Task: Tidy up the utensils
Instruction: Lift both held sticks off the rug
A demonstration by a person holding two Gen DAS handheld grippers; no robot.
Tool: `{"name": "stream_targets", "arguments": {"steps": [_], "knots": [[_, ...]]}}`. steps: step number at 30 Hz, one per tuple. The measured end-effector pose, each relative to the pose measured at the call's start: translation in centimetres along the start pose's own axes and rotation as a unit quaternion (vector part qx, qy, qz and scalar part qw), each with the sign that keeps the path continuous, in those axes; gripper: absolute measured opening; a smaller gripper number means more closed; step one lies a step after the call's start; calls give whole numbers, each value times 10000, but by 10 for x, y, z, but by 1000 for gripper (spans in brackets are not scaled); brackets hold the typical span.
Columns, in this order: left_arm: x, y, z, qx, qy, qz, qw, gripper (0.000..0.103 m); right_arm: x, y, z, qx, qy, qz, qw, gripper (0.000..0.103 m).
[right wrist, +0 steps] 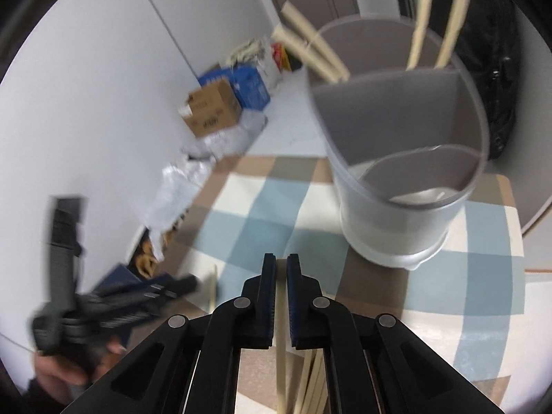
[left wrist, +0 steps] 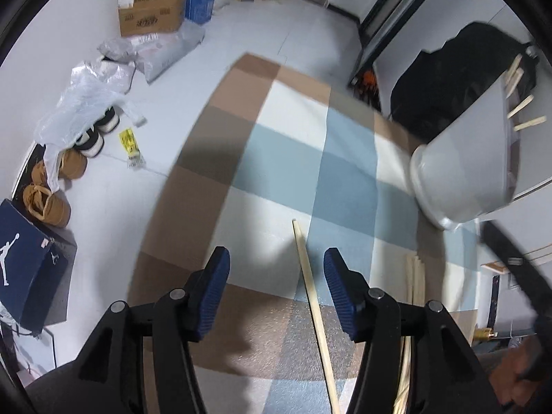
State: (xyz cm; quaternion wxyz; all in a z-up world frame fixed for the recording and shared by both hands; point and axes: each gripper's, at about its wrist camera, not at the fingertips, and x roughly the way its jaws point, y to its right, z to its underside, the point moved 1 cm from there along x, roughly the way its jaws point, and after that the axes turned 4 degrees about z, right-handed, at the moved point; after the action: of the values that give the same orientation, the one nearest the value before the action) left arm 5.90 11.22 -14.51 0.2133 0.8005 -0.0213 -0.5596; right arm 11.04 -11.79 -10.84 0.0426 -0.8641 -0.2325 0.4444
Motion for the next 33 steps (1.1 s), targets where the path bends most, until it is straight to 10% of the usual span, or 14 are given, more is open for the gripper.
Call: {"name": "stream_targets", "arguments": {"steps": [11,14,17,33], "knots": [[13,34,4,629,-255,-889,9937,53,-56,1,-5,-196,801,-270,9962,5],[13,38,5,800,-217,-1181,9895,20,-66,2,-2,-221,977,-337,9944,5],[11,34,5,602,-214,-971,9932,3,-71,7,2,-174,1043,-385,9937,0],[-22,34,2,184,659,-285,9973,1,-40,16,30,-211,84,-528,9983,3]]}}
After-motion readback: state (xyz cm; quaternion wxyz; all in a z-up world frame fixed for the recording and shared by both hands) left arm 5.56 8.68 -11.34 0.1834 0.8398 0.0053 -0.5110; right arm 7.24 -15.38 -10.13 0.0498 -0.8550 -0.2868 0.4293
